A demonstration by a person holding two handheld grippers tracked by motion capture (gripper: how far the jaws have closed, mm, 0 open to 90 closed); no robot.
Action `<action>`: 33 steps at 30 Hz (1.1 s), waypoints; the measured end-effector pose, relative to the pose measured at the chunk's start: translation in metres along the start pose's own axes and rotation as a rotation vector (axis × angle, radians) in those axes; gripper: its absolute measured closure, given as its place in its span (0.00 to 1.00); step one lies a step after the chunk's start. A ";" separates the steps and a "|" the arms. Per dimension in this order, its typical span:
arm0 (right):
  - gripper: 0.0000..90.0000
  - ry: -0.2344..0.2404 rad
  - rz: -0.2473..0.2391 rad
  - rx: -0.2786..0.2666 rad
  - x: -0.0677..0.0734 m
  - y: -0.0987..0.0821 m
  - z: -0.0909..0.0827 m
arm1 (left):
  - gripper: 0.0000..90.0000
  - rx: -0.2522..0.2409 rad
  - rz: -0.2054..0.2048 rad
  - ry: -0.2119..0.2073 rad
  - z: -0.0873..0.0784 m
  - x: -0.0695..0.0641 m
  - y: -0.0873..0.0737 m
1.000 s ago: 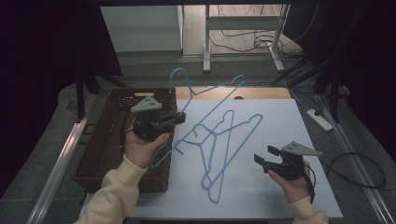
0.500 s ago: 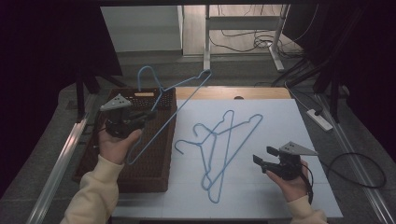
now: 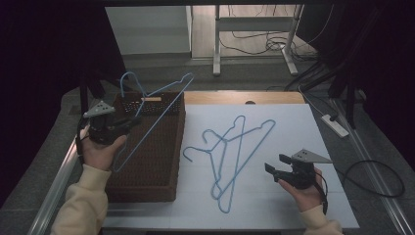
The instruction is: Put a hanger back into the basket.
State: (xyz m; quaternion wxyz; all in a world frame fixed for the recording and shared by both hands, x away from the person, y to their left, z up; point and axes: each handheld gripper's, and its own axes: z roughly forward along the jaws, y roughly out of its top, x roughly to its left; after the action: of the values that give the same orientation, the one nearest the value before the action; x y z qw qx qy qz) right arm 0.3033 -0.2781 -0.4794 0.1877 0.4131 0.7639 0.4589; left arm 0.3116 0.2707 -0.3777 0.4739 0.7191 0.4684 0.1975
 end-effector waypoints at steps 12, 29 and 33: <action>0.31 -0.014 0.006 -0.008 0.000 0.000 -0.001 | 0.96 0.051 0.012 0.034 -0.006 0.031 -0.028; 0.31 -0.020 0.012 -0.006 -0.001 0.000 -0.001 | 0.96 0.124 0.052 0.050 0.002 0.037 -0.045; 0.31 -0.021 0.014 -0.002 -0.001 0.000 -0.001 | 0.96 0.155 0.051 0.057 0.007 0.041 -0.051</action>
State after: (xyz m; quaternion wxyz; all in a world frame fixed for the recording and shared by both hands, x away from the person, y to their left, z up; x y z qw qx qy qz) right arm 0.3035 -0.2797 -0.4791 0.1931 0.4228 0.7586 0.4566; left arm 0.3118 0.3079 -0.4317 0.3979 0.7594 0.4772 0.1930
